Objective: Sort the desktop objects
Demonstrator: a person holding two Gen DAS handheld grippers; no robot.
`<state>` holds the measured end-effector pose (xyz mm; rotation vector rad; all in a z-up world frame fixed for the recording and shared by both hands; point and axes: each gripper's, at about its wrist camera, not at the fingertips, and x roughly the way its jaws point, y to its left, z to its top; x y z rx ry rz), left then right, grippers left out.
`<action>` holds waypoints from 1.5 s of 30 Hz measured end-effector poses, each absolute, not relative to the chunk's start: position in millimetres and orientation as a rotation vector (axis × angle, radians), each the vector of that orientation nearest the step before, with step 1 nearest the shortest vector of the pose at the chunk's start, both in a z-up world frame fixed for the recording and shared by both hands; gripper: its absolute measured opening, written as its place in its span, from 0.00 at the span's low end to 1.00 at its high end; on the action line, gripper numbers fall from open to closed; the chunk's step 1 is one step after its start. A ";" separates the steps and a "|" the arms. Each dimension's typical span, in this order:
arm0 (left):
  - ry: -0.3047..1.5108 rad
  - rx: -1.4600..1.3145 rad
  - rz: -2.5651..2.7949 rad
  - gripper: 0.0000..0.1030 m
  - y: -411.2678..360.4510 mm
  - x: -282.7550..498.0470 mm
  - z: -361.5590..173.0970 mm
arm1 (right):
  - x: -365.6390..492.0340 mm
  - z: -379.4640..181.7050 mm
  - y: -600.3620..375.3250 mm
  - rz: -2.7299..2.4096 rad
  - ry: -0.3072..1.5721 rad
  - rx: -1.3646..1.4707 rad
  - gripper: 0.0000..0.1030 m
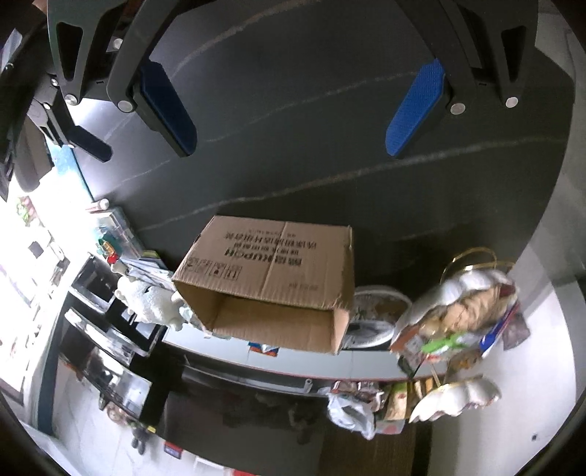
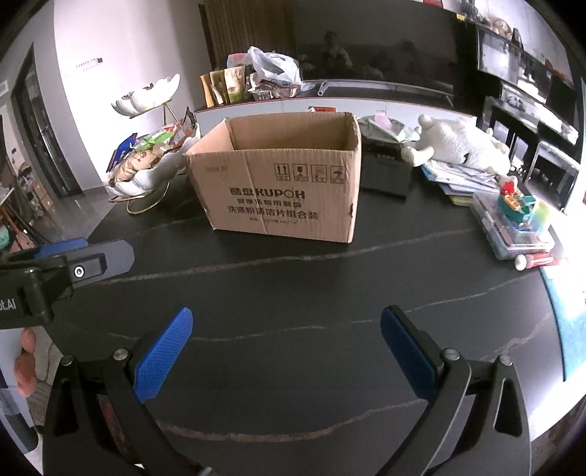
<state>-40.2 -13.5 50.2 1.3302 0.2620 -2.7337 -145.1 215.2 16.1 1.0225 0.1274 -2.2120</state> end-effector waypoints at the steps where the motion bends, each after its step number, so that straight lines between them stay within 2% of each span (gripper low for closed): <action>1: 0.273 1.334 -2.726 0.99 -14.1 -37.3 48.6 | -142.0 16.8 216.6 -2.223 0.135 1.017 0.99; 19: 0.075 1.249 -2.769 0.99 14.1 -11.0 55.5 | -120.1 19.1 228.1 -2.239 0.176 1.013 0.99; 45: 0.067 1.380 -2.725 0.99 22.5 -15.5 25.4 | -116.6 -10.3 221.0 -2.200 0.223 1.114 0.99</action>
